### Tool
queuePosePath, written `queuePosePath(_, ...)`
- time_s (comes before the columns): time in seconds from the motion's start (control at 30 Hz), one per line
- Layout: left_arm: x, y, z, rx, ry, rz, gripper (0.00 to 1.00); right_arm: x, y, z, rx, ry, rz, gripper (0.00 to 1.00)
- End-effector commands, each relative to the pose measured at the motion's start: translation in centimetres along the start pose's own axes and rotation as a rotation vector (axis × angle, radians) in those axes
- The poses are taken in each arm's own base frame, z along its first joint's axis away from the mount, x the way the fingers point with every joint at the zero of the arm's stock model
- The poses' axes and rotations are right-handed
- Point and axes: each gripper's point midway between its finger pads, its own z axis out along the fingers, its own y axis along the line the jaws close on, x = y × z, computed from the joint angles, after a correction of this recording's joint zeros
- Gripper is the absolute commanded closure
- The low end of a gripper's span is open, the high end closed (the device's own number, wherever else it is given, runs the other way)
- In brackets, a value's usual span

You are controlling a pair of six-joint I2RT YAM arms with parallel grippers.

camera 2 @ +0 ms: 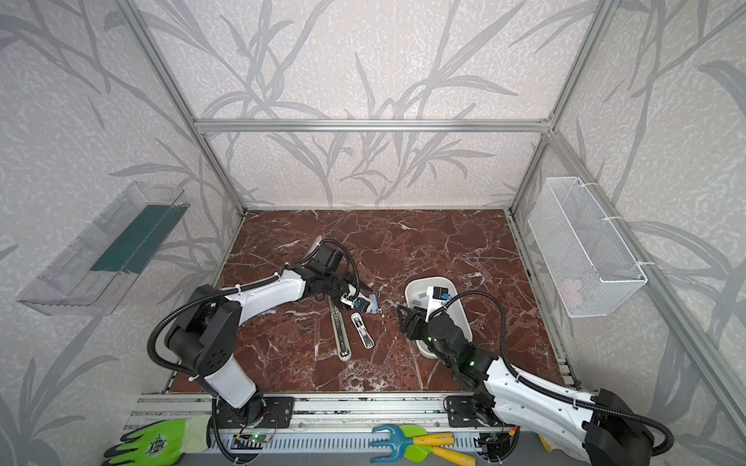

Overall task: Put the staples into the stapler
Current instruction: 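Close the left gripper on the light-blue stapler's body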

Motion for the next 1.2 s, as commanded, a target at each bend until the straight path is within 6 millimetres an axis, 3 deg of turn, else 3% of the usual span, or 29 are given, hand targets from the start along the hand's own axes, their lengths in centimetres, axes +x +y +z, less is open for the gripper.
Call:
queuePosePath(0.0, 0.1, -1.0, 0.4, 0.077, -0.022, 0.127, 0.47, -1.7, 1.3, 0.4, -0.045, -0.026, 0.026, 0.37)
queuePosePath(0.17, 0.0, -1.1, 1.5, 0.133, -0.059, 0.179, 0.47, -2.4, 0.3, 1.0, -0.022, -0.032, 0.052, 0.37)
queuePosePath(0.37, 1.4, -4.1, 3.5, 0.266, -0.017, 0.253, 0.48, -2.3, -0.9, 2.0, -0.014, -0.004, 0.101, 0.37)
queuePosePath(0.47, 1.1, -4.4, 4.3, 0.267, -0.024, 0.268, 0.48, -2.1, -1.0, 2.4, -0.016, 0.008, 0.113, 0.37)
queuePosePath(0.77, 0.3, -3.1, 5.7, 0.279, -0.007, 0.289, 0.52, -2.0, -0.8, 2.1, -0.023, 0.012, 0.117, 0.37)
queuePosePath(1.07, 0.0, -2.1, 5.4, 0.305, 0.011, 0.261, 0.7, -2.4, -0.9, 1.3, -0.025, -0.009, 0.119, 0.37)
queuePosePath(1.13, -0.1, -1.9, 5.3, 0.307, 0.011, 0.246, 0.69, -2.5, -0.9, 1.2, -0.026, -0.013, 0.121, 0.37)
queuePosePath(1.17, -0.1, -1.7, 5.2, 0.309, 0.012, 0.229, 0.64, -2.5, -1.0, 1.2, -0.026, -0.014, 0.119, 0.37)
